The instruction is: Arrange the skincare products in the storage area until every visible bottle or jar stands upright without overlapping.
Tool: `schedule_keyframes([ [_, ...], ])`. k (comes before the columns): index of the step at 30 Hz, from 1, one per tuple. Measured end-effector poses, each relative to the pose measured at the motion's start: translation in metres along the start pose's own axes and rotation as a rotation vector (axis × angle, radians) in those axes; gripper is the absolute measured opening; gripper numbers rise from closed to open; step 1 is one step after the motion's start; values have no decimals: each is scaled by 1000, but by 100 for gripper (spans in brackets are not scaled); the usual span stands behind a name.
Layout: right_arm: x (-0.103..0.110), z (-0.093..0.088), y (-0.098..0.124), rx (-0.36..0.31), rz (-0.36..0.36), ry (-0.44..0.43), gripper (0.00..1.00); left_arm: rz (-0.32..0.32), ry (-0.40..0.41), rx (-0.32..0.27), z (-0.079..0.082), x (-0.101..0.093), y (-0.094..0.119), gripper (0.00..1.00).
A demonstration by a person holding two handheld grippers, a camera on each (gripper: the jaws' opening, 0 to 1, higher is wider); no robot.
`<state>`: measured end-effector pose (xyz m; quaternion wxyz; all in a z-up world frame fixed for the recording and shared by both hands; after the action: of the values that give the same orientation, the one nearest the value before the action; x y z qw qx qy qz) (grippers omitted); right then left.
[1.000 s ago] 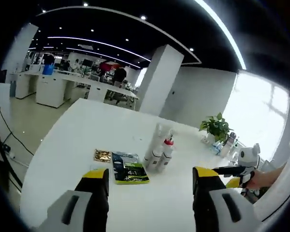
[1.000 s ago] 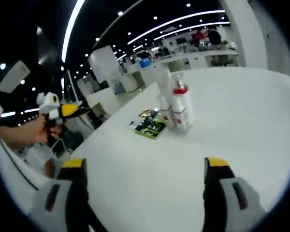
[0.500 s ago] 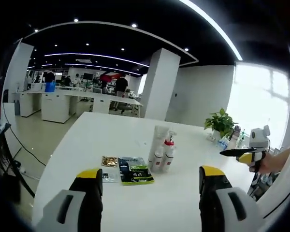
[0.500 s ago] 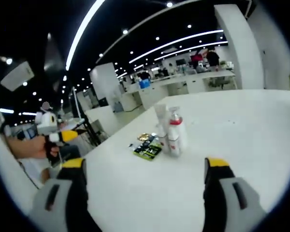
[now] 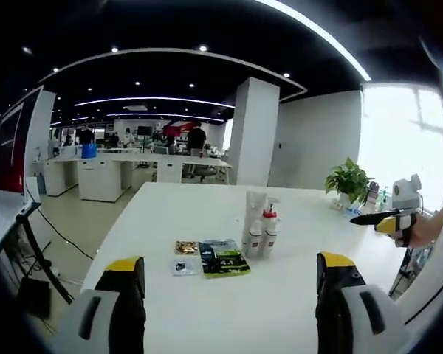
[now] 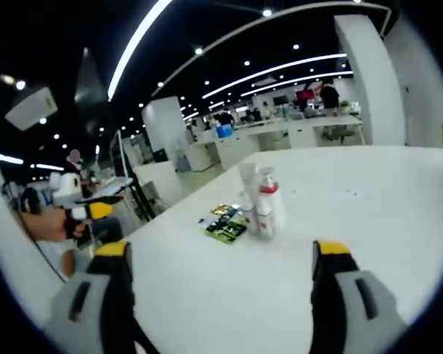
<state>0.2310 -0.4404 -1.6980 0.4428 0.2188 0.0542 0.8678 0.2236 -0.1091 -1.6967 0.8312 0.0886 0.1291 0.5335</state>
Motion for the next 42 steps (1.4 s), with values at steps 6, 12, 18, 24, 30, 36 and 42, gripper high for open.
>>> schedule_keyframes([
  [6,4,0,0,0,18,9,99,29,3,-1,-8,-3,9,100],
  [12,4,-6,-1,16,28,-2,99,48,4,-8,-10,-6,13,100],
  [18,6,-6,-3,18,35,5,99,62,16,-25,-10,-7,16,100],
  [24,7,-5,-7,16,35,-7,99,66,8,-27,-10,-4,14,100],
  [30,10,-6,-7,19,40,-8,99,70,10,-36,-7,-2,12,100],
  [36,10,-7,-6,21,29,-8,99,64,6,-35,-9,-3,10,100],
  [42,5,-7,-2,8,12,-19,99,57,15,-29,-10,-3,4,100],
])
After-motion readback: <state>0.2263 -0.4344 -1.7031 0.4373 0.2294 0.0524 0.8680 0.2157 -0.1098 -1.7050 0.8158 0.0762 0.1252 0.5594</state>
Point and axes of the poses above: the point that each gripper's makers call its tool centre point, and the gripper's own axes: y roughly backward along the fingers, x roughly to its left, z roughly out of its top, the point moved 5 cm from there along y, roughly backward along the fingers, and after that the axes turned 4 degrees about -y, right-handed, at the moved point
